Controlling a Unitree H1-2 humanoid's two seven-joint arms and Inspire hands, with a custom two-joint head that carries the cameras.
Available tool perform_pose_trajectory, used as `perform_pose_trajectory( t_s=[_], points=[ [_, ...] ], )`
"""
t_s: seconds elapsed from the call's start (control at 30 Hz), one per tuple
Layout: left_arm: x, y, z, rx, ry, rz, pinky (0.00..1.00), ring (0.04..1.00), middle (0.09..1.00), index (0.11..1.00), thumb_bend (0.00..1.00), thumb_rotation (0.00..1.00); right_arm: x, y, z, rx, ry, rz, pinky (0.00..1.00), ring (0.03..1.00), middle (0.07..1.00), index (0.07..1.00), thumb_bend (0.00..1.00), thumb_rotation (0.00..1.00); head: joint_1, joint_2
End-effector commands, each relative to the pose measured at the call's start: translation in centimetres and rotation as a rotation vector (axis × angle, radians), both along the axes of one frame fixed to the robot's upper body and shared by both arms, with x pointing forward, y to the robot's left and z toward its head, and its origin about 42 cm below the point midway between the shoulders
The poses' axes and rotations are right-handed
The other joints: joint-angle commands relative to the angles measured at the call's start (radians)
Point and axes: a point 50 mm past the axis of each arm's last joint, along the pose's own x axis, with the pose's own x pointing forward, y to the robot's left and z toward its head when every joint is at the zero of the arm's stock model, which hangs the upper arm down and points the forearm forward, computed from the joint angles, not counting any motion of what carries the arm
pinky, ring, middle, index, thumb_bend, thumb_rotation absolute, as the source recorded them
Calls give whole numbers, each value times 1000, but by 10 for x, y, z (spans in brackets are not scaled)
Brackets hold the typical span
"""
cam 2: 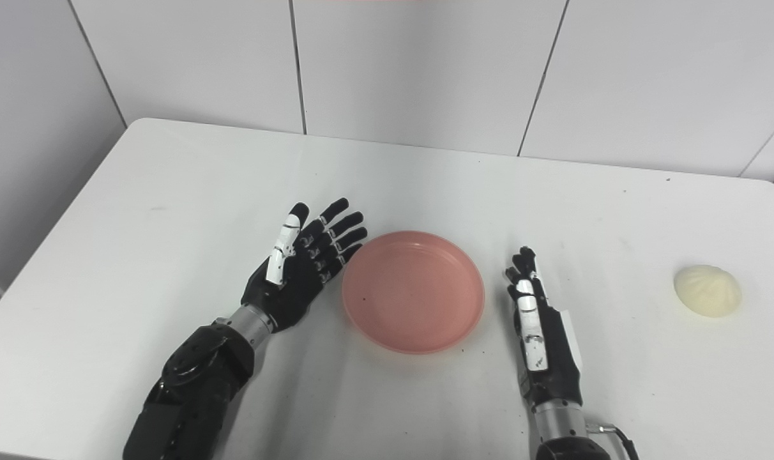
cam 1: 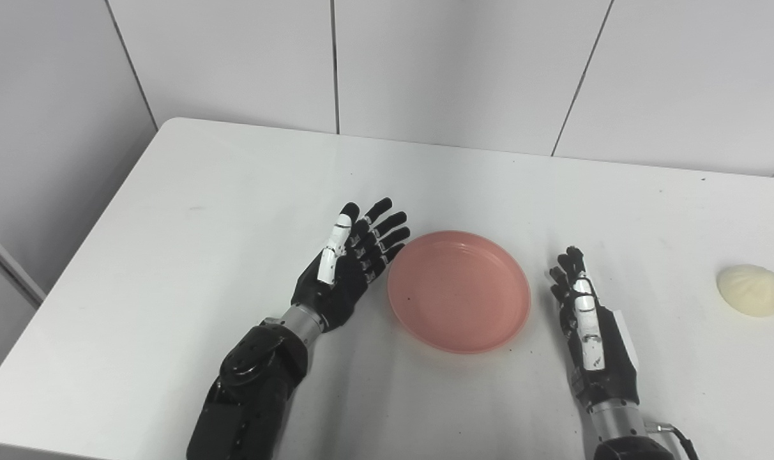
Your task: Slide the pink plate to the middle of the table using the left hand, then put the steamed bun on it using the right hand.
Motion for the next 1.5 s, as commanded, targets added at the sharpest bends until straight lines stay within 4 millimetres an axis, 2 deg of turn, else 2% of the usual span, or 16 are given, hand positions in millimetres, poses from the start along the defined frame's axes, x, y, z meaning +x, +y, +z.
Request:
perform_pose_trajectory(
  t_s=[0.0, 0.27, 0.43, 0.6, 0.8, 0.83, 0.93, 1.13, 1.27, 1.33, 1.47],
  points=[
    [-7, 7, -16, 20, 72, -2, 933, 918, 922, 929, 535, 1000, 1, 8, 5, 11, -9, 18, 994, 963, 980, 1000, 570, 996, 0, 0],
    [-7, 18, -19, 10, 88, 32, 941, 927, 927, 929, 526, 1000, 4, 6, 8, -7, -54, -12, 956, 943, 972, 1000, 550, 1000, -63, -6],
    [-7, 25, -22, 10, 92, 44, 937, 926, 928, 926, 527, 1000, 6, 1, 13, -93, -98, -49, 945, 923, 963, 1000, 650, 992, -112, -14],
    [-7, 32, -27, 1, 101, 50, 929, 919, 921, 916, 536, 1000, 13, -3, 18, -135, -157, -63, 933, 915, 965, 1000, 662, 978, -169, -25],
    [-5, 44, -35, -4, 114, 45, 908, 907, 915, 910, 545, 1000, 28, -23, 28, -274, -293, -120, 849, 856, 927, 971, 695, 977, -231, -44],
    [-5, 46, -36, -11, 118, 46, 897, 899, 908, 906, 544, 1000, 32, -27, 31, -303, -321, -132, 836, 845, 921, 964, 703, 969, -231, -44],
    [-5, 51, -39, -21, 119, 38, 890, 894, 906, 907, 545, 1000, 38, -32, 45, -346, -399, -166, 816, 833, 898, 961, 641, 958, -268, -52],
    [-3, 63, -48, -20, 114, 30, 894, 893, 907, 912, 564, 1000, 40, -40, 88, -431, -495, -259, 721, 810, 919, 967, 617, 901, -324, -64],
    [-2, 71, -55, -25, 122, 36, 864, 878, 891, 895, 567, 1000, 39, -55, 105, -493, -517, -333, 689, 792, 914, 958, 687, 865, -355, -71],
    [-2, 74, -57, -29, 124, 35, 857, 873, 884, 889, 572, 1000, 40, -63, 111, -531, -516, -357, 665, 789, 903, 947, 754, 868, -369, -73],
    [0, 82, -62, -28, 124, 30, 846, 865, 880, 888, 577, 1000, 41, -80, 120, -633, -516, -408, 670, 781, 891, 941, 780, 831, -395, -75]
  ],
)
